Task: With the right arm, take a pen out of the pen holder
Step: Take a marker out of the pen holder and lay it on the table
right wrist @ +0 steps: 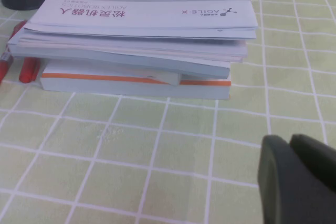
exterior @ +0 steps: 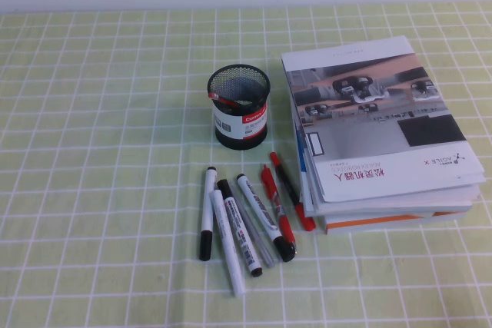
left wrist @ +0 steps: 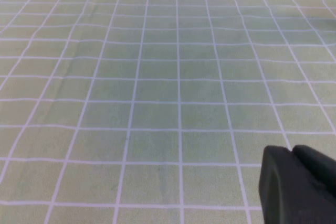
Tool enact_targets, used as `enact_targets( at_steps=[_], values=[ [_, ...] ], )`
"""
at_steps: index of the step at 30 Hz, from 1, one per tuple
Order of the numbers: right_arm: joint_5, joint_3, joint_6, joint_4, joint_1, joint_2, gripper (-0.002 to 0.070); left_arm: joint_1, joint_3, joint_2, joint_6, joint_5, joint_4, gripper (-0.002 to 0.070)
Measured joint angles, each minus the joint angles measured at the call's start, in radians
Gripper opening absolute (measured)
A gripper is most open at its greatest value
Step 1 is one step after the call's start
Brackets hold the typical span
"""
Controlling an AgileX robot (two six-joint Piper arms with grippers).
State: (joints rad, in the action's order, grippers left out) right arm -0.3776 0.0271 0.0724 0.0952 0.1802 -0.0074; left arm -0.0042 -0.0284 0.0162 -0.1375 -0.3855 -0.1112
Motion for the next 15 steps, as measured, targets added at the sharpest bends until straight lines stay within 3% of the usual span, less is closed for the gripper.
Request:
enact_targets(
  at_steps=[15],
  values=[
    [0.014, 0.0, 0.0, 0.083, 0.0, 0.0, -0.0013, 0.0, 0.0, 0.0, 0.0, 0.0, 0.0, -0.0005]
  ],
)
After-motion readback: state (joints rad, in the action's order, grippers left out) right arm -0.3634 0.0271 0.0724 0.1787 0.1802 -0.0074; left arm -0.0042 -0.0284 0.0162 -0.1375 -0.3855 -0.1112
